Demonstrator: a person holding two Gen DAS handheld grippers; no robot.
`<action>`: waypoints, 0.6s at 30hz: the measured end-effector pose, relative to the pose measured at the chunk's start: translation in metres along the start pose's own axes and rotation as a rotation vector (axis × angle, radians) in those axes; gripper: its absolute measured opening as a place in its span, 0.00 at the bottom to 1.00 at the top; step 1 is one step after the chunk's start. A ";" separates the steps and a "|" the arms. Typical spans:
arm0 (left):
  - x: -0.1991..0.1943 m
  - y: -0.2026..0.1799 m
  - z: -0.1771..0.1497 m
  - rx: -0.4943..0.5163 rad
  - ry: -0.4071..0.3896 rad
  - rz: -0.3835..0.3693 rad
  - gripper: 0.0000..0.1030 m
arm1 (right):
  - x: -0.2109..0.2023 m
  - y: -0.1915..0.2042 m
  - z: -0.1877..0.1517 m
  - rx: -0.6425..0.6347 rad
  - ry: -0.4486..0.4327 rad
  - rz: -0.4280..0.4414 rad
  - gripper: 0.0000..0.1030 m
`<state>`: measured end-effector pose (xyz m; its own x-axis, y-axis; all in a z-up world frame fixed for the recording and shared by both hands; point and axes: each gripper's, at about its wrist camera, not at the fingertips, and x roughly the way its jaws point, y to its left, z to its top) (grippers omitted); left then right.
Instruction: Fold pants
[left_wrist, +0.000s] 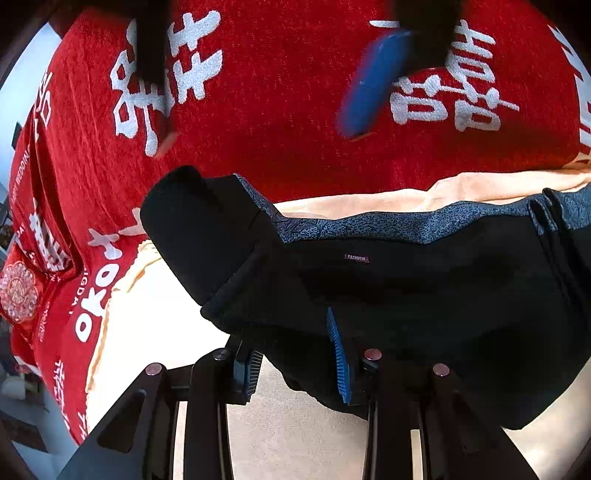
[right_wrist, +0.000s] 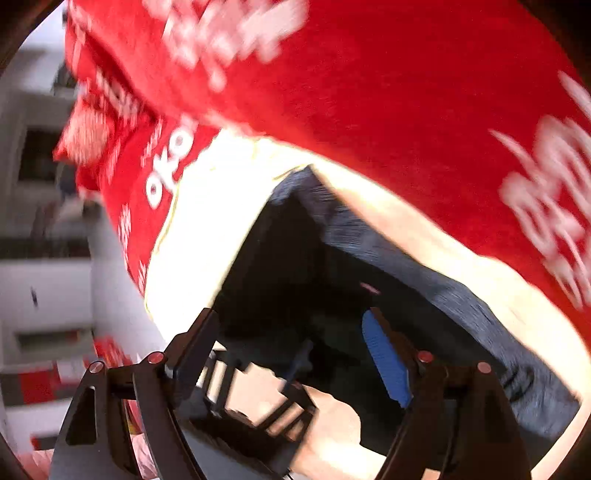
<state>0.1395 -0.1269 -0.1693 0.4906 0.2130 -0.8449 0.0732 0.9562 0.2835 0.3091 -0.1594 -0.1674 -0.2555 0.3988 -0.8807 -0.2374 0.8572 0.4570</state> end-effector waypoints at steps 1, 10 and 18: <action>0.000 0.000 0.000 0.001 -0.001 0.001 0.33 | 0.009 0.008 0.007 -0.017 0.026 -0.011 0.81; -0.004 -0.006 -0.004 0.029 -0.016 0.001 0.33 | 0.075 0.028 0.021 -0.087 0.235 -0.114 0.44; -0.048 -0.026 0.014 0.065 -0.071 -0.107 0.33 | 0.008 -0.008 -0.023 -0.014 0.032 0.020 0.19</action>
<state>0.1262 -0.1648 -0.1294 0.5372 0.0933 -0.8383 0.1835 0.9571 0.2241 0.2869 -0.1702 -0.1754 -0.2899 0.4046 -0.8673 -0.2451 0.8447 0.4759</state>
